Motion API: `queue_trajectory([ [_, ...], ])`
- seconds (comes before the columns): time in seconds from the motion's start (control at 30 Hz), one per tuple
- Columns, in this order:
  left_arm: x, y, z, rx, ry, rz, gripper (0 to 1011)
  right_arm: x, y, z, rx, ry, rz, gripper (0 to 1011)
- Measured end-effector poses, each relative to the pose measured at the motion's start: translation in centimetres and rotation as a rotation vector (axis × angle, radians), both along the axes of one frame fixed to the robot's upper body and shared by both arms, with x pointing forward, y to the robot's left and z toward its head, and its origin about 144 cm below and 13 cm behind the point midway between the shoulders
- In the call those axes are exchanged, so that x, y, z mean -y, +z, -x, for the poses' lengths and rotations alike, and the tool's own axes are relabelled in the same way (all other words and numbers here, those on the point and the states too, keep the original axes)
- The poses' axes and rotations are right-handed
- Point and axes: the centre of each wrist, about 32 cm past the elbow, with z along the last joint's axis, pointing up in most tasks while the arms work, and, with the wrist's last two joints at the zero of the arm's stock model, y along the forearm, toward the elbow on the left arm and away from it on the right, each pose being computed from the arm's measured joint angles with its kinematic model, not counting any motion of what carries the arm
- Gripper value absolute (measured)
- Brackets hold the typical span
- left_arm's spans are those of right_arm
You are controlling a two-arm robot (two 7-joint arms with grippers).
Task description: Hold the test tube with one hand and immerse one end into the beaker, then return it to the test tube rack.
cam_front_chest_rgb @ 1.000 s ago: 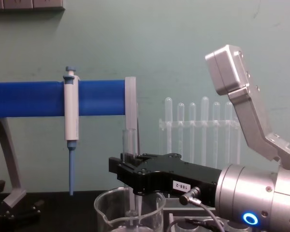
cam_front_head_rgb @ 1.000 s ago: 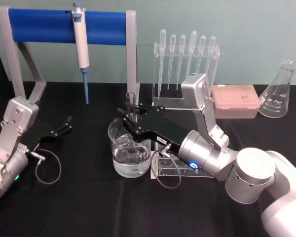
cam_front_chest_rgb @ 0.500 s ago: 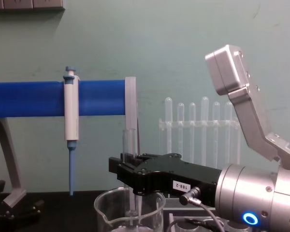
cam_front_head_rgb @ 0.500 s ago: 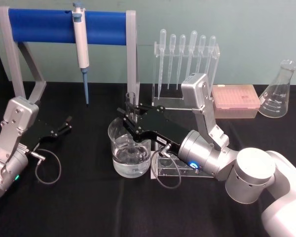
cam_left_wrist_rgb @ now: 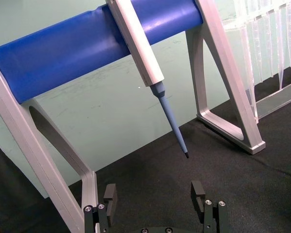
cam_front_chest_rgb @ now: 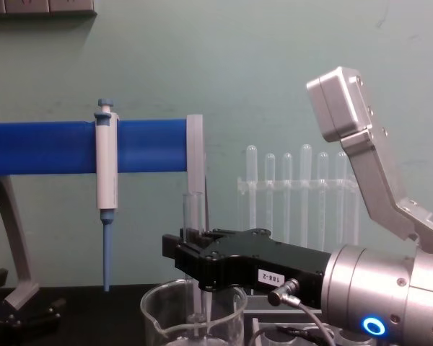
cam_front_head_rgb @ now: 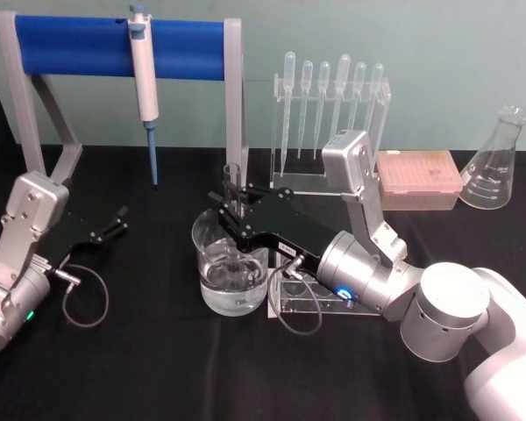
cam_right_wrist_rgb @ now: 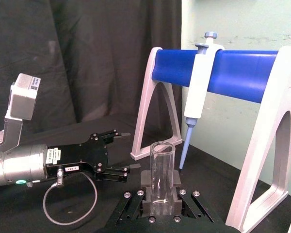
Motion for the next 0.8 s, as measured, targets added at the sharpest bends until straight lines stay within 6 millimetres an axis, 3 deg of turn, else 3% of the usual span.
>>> queue_trajectory([
  [0.8, 0.00, 0.00, 0.00, 0.000, 0.000, 0.000, 1000, 0.00, 0.00, 0.00, 0.000, 0.000, 0.000, 224],
])
